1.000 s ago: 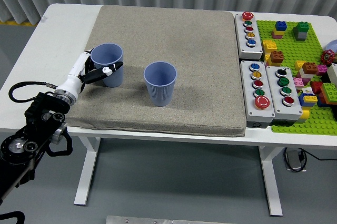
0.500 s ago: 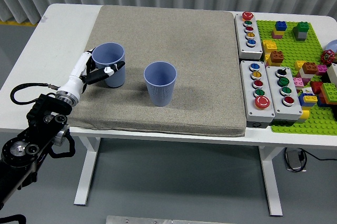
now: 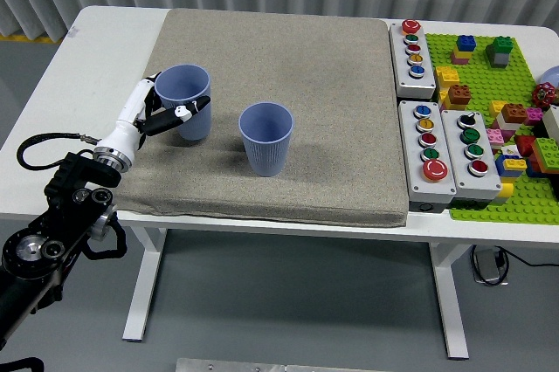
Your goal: Pick cup pour cup place
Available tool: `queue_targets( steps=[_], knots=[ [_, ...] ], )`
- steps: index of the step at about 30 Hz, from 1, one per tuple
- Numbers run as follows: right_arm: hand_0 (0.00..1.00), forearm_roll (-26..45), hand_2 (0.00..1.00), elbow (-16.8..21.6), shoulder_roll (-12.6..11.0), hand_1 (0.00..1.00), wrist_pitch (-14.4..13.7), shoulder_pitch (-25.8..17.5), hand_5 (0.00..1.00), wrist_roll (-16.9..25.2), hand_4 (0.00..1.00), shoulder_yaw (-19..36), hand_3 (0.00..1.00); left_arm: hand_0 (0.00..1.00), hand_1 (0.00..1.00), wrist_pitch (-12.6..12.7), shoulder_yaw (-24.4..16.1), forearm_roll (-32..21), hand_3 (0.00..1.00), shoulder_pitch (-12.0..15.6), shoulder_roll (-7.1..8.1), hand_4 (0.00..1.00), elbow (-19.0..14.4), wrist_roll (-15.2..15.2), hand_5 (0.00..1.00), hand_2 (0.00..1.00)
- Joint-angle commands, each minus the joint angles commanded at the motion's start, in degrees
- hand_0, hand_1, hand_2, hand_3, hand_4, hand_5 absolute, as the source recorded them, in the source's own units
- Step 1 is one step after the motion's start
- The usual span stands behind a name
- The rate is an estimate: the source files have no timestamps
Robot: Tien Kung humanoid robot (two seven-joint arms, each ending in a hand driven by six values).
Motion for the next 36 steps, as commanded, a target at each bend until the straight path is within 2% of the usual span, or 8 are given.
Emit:
queue_targets(
  steps=[9, 15, 21, 22, 33, 36],
  knots=[
    [0.695, 0.4, 0.609, 0.0, 0.0, 0.669, -0.1, 0.0, 0.330, 0.1, 0.002, -0.2, 0.610, 0.428, 0.515, -0.1, -0.7, 0.6, 0.584, 0.4, 0.13, 0.867, -2.1, 0.0, 0.266, 0.680],
    [0.695, 0.4, 0.609, 0.0, -0.1, 0.669, -0.1, -0.1, 0.331, 0.3, 0.002, -0.1, 0.610, 0.428, 0.509, 0.1, -1.1, 2.5, 0.575, 0.5, 1.11, 0.863, -4.1, 0.2, 0.261, 0.673],
    [0.695, 0.5, 0.609, -0.1, -0.2, 0.669, -0.1, 0.0, 0.332, 0.4, 0.002, -0.1, 0.610, 0.425, 0.504, 0.9, -0.3, 12.9, 0.571, -0.8, 3.24, 0.852, -5.9, 0.6, 0.244, 0.655],
    [0.695, 0.5, 0.609, -0.1, -0.2, 0.669, -0.1, 0.0, 0.329, 0.4, 0.002, -0.2, 0.610, 0.418, 0.499, 0.9, -0.1, 14.3, 0.561, -1.1, 3.47, 0.832, -6.1, 0.6, 0.216, 0.644],
    [0.695, 0.4, 0.609, 0.0, -0.2, 0.669, -0.2, -0.5, 0.328, 0.2, 0.002, -0.2, 0.610, 0.415, 0.494, 1.3, 2.2, 20.6, 0.552, -3.4, 4.84, 0.824, -8.2, 1.1, 0.205, 0.623],
    [0.695, 0.2, 0.609, 0.0, -0.2, 0.669, -0.1, -0.7, 0.327, 0.1, 0.002, -0.2, 0.610, 0.412, 0.492, 1.5, 2.4, 25.5, 0.540, -4.0, 5.30, 0.821, -8.8, 1.2, 0.203, 0.614]
  ],
)
